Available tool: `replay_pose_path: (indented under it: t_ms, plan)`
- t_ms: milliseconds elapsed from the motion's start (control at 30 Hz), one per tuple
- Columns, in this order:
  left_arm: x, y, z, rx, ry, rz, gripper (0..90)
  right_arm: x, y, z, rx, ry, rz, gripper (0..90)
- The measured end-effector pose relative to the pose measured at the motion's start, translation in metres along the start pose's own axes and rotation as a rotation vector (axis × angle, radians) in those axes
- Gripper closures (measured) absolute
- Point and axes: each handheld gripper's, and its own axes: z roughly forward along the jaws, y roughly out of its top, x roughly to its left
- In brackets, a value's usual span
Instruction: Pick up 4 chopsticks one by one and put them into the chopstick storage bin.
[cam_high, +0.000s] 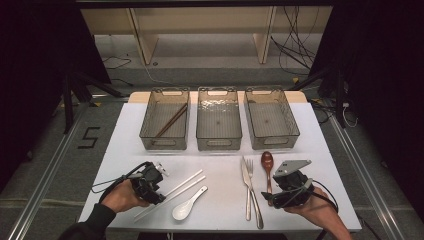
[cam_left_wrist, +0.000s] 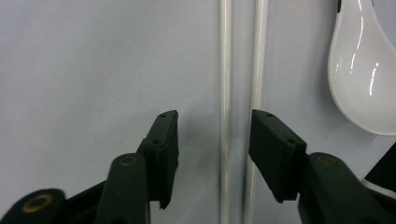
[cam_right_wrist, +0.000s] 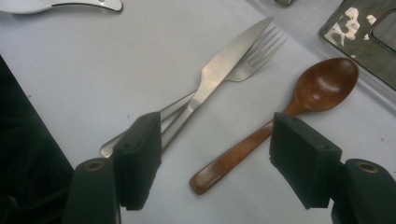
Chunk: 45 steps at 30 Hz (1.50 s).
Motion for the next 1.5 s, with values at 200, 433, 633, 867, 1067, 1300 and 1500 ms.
replay_pose_path:
  t_ms: [200,433,633,867,1067,1300,1500]
  plan:
    - [-0.0001,-0.0003,0.0041,0.022,-0.004,0.007,62.0,0.0004,0.0003,0.0004,0.002,0.001,0.001,35.3]
    - [-0.0014,0.0004,0.0079,0.044,-0.012,0.021,68.4,0.0000,-0.0001,0.0008,0.003,0.004,0.001,35.4]
    - [-0.0016,0.0008,0.0089,0.049,-0.005,0.023,72.5,0.0003,-0.0002,0.0007,0.005,0.006,0.001,35.6]
    - [-0.0030,0.0024,0.0093,0.059,-0.007,0.028,81.2,-0.0004,-0.0006,0.0018,0.006,0.009,-0.005,35.7]
    - [-0.0031,0.0018,0.0092,0.054,-0.007,0.033,83.9,-0.0002,-0.0008,0.0009,0.008,0.005,-0.006,35.9]
    - [-0.0034,0.0026,0.0093,0.062,-0.002,0.027,82.8,-0.0006,-0.0009,0.0015,0.007,0.004,-0.010,36.0]
    - [-0.0058,0.0030,0.0101,0.058,0.013,0.018,83.1,0.0003,-0.0005,0.0010,0.009,0.003,-0.007,36.0]
